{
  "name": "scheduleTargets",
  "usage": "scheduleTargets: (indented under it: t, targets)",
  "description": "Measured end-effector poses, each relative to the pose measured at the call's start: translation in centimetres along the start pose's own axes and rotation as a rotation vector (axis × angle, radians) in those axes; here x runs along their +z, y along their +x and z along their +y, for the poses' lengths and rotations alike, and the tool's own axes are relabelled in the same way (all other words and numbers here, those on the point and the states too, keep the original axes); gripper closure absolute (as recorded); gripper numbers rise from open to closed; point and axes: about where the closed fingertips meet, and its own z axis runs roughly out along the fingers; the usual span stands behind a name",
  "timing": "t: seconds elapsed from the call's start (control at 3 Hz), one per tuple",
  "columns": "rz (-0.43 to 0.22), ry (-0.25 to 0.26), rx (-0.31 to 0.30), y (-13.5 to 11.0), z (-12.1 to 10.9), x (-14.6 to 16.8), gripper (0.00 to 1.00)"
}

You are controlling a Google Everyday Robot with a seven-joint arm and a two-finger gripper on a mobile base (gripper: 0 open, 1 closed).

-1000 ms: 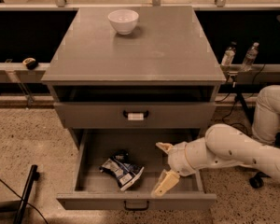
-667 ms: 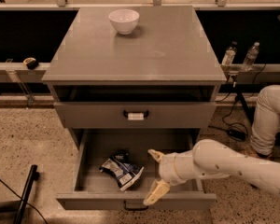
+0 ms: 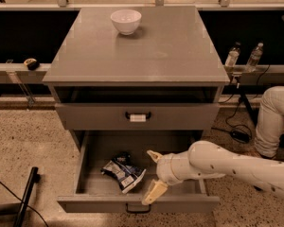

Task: Pick blue chip bag from middle drawer and place on counter

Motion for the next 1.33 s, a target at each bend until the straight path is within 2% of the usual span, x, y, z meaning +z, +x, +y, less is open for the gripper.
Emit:
scheduleTargets:
  t: [0.33,0.67,1.0,1.33]
  targets:
    - [-0.011,-0.071,0.028,0.3,-1.1,3.5,0.0]
    - [-0.043,-0.085,0.09,1.0,-2.8,6.6,0.0]
    - [-0.067,-0.062,0.187,2.9,-4.6,9.2,0.04]
    - [-0.072,-0.054,0.235,3.9,-5.1,10.6,0.18]
